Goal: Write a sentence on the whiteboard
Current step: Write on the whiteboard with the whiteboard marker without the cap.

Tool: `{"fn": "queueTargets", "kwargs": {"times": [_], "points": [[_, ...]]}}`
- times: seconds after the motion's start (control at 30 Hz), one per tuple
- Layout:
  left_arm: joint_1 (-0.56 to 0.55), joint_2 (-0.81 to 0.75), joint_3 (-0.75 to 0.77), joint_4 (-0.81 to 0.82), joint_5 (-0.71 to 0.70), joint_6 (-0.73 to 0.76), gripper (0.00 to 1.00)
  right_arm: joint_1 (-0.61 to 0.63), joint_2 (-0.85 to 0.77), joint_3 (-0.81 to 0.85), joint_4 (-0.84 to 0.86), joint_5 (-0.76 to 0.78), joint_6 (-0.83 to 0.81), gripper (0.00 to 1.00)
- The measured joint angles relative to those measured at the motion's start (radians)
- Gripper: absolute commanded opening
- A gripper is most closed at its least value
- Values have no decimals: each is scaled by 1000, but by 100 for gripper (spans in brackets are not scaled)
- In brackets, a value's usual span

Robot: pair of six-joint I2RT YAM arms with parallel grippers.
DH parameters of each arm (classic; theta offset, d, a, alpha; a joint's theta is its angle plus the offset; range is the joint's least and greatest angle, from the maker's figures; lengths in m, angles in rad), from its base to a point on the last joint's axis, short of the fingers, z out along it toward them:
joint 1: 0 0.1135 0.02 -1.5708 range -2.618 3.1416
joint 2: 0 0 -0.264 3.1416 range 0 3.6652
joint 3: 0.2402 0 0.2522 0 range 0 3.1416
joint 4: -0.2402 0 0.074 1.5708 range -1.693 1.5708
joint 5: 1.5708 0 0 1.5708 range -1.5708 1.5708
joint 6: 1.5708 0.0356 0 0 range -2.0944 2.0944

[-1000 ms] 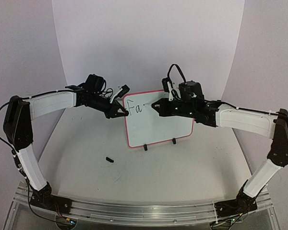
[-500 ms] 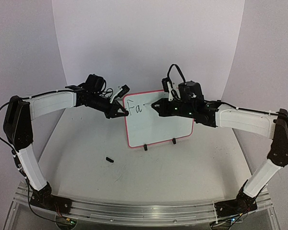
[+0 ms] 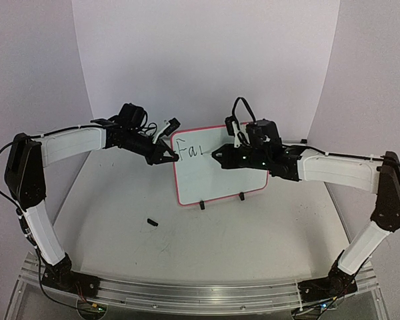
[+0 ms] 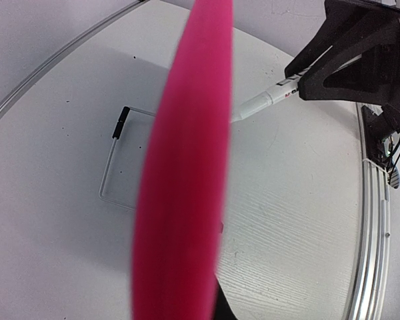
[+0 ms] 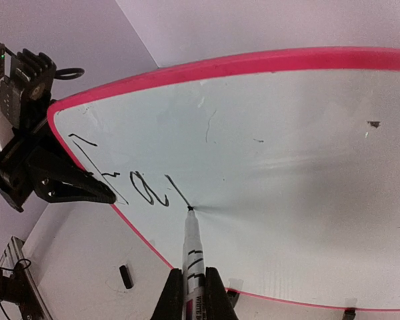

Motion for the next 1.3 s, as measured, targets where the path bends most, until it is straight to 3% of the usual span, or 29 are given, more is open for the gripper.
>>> {"fn": "queueTargets", "kwargs": {"times": [0.57, 1.3], "points": [[-1, 0, 0, 0, 0, 1, 0, 0, -27, -5, 7, -71, -1, 0], [-3, 0, 0, 0, 0, 2, 0, 0, -20, 8, 69, -24, -2, 0]]}}
